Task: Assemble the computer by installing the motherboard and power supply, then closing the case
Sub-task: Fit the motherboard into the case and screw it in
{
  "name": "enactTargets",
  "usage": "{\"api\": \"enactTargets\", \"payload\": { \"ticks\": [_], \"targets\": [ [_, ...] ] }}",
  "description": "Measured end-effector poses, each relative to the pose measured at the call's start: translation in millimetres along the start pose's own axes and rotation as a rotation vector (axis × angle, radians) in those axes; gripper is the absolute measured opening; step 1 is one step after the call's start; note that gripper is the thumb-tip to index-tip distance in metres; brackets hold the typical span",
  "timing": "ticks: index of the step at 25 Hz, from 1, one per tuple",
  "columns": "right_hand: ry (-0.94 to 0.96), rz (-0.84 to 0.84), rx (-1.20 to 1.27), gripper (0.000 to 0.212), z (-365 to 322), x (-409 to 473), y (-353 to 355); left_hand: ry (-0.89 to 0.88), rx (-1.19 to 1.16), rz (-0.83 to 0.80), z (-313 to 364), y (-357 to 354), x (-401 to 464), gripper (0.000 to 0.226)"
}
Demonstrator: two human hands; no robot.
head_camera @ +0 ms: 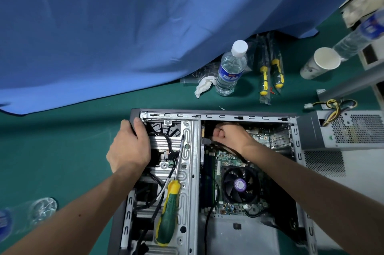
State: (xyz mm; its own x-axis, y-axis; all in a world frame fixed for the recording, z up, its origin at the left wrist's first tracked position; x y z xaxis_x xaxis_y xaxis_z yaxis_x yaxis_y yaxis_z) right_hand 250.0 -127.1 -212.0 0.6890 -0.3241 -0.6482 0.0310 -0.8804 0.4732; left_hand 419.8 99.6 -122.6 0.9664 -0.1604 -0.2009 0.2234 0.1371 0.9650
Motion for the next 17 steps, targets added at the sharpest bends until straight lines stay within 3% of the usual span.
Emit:
{"api": "enactTargets", "payload": {
  "ticks": [9,17],
  "targets": [
    [-0.138,-0.082,-0.089,0.035,-1.6,12.0,-5.9,0.003,0.017,0.003,-1.1,-2.4,2.3,0.045],
    [-0.183,-0.059,-0.038,0.019,6.4,11.2,-4.7,0.002,0.01,0.009,-0.3,-1.2,1.8,0.046]
  ]
}}
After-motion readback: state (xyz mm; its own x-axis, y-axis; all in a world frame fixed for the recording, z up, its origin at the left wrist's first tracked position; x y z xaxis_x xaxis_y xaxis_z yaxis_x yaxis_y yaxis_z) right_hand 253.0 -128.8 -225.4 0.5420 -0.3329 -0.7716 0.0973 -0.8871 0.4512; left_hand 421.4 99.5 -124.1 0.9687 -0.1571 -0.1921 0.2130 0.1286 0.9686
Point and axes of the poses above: each hand's wrist, its own x-axis towards the middle knuckle, its own y-axis out of the back of the hand, z = x × y, the point moved 9 cm from there along x, towards the middle knuckle, and after that the axes turned 11 degrees about x, right-handed, at the moved point
